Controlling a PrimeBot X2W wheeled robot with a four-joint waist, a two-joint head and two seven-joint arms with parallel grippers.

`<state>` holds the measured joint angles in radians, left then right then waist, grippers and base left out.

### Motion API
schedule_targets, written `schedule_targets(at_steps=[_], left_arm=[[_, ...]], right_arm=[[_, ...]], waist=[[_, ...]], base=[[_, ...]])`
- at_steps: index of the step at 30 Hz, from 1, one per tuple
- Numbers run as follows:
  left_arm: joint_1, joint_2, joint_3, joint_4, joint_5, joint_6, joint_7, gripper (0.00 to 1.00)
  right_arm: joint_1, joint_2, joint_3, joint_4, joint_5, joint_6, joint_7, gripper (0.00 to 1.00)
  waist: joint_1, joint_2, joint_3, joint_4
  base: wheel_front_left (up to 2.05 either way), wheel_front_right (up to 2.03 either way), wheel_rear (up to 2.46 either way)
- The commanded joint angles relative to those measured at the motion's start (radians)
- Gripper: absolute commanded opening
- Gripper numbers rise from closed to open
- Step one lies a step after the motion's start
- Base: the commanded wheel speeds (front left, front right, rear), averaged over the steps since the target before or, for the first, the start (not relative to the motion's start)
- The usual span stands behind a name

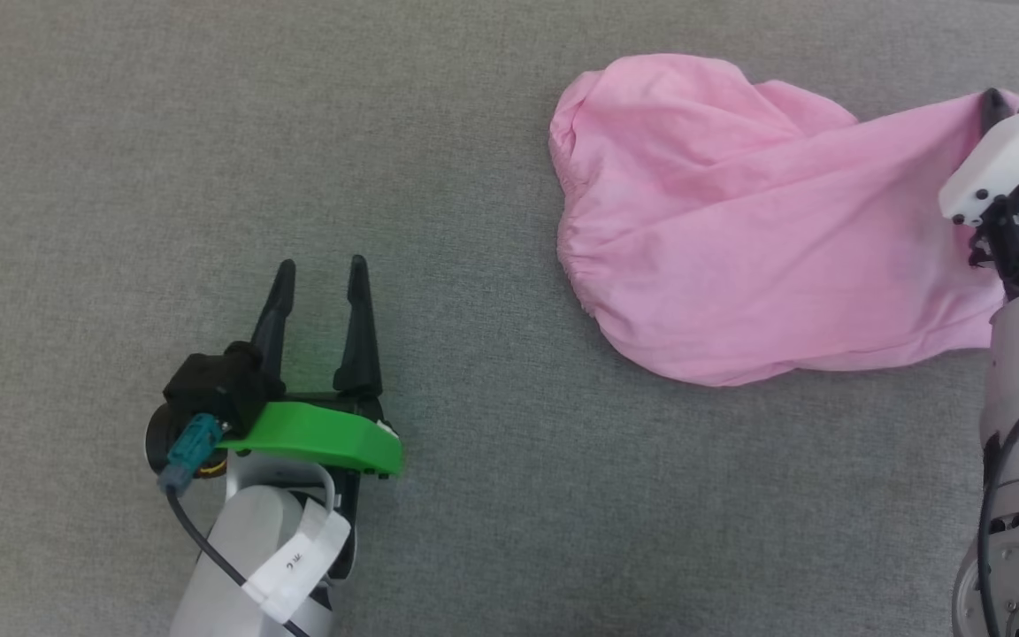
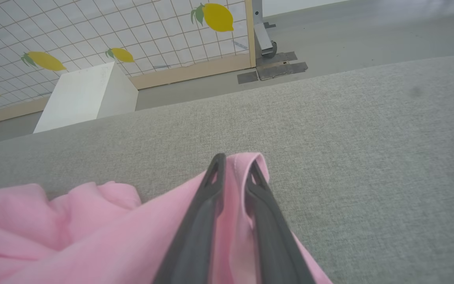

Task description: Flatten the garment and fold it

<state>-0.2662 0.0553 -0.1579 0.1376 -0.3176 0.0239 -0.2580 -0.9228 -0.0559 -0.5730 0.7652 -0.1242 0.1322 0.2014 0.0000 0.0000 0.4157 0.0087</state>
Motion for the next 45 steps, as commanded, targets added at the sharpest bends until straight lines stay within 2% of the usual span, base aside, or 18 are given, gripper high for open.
schedule_targets(at_steps=[1, 7, 11, 13, 15, 23, 28, 34, 40, 45], left_arm=[[-0.014, -0.003, -0.007, 0.003, 0.016, -0.011, -0.004, 1.0], [-0.002, -0.001, -0.038, 0.038, 0.022, -0.054, -0.004, 1.0], [0.012, 0.004, -0.078, 0.075, 0.026, -0.086, 0.001, 1.0], [0.021, 0.003, -0.119, 0.106, 0.023, -0.104, 0.021, 1.0], [0.02, 0.002, -0.151, 0.128, 0.021, -0.114, 0.038, 1.0], [-0.03, -0.003, -0.248, 0.257, -0.035, -0.134, 0.113, 1.0], [-0.074, -0.005, -0.262, 0.33, -0.106, -0.098, 0.148, 1.0], [-0.134, -0.005, -0.303, 0.409, -0.178, -0.05, 0.197, 1.0], [-0.188, -0.005, -0.339, 0.505, -0.215, 0.037, 0.303, 1.0], [-0.208, -0.005, -0.372, 0.524, -0.259, 0.041, 0.353, 1.0]], right_arm=[[-0.021, 0.001, 0.0, 0.017, -0.008, -0.002, -0.029, 1.0], [0.032, -0.022, 0.073, 0.034, -0.012, -0.002, -0.166, 1.0], [0.133, -0.028, 0.192, -0.025, 0.035, -0.002, -0.273, 1.0], [0.245, -0.026, 0.283, -0.113, 0.094, -0.002, -0.333, 1.0], [0.324, -0.02, 0.324, -0.184, 0.14, -0.002, -0.349, 1.0], [0.606, 0.003, 0.378, -0.45, 0.274, -0.002, -0.322, 1.0], [0.703, 0.005, 0.396, -0.535, 0.35, -0.002, -0.297, 1.0], [0.741, 0.005, 0.417, -0.572, 0.363, -0.002, -0.28, 1.0], [0.744, 0.006, 0.438, -0.597, 0.368, -0.002, -0.272, 1.0], [0.749, 0.006, 0.452, -0.61, 0.375, -0.002, -0.269, 1.0]], waist=[[0.0, 0.0, -0.002, 0.001], [0.0, 0.0, -0.065, -0.033], [0.0, 0.0, -0.122, -0.073], [0.0, 0.0, -0.158, -0.106], [0.0, 0.0, -0.176, -0.126], [0.0, 0.0, -0.213, -0.196], [0.0, 0.0, -0.217, -0.223], [0.0, 0.0, -0.215, -0.248], [0.0, 0.0, -0.21, -0.261], [0.0, 0.0, -0.205, -0.26]], base=[[0.0, 0.0, 0.0], [0.0, 0.0, 0.0], [0.0, 0.0, 0.0], [0.0, 0.0, 0.0], [0.0, 0.0, 0.0], [0.0, 0.0, 0.0], [0.0, 0.0, 0.0], [0.0, 0.0, 0.0], [0.0, 0.0, 0.0], [0.0, 0.0, 0.0]])
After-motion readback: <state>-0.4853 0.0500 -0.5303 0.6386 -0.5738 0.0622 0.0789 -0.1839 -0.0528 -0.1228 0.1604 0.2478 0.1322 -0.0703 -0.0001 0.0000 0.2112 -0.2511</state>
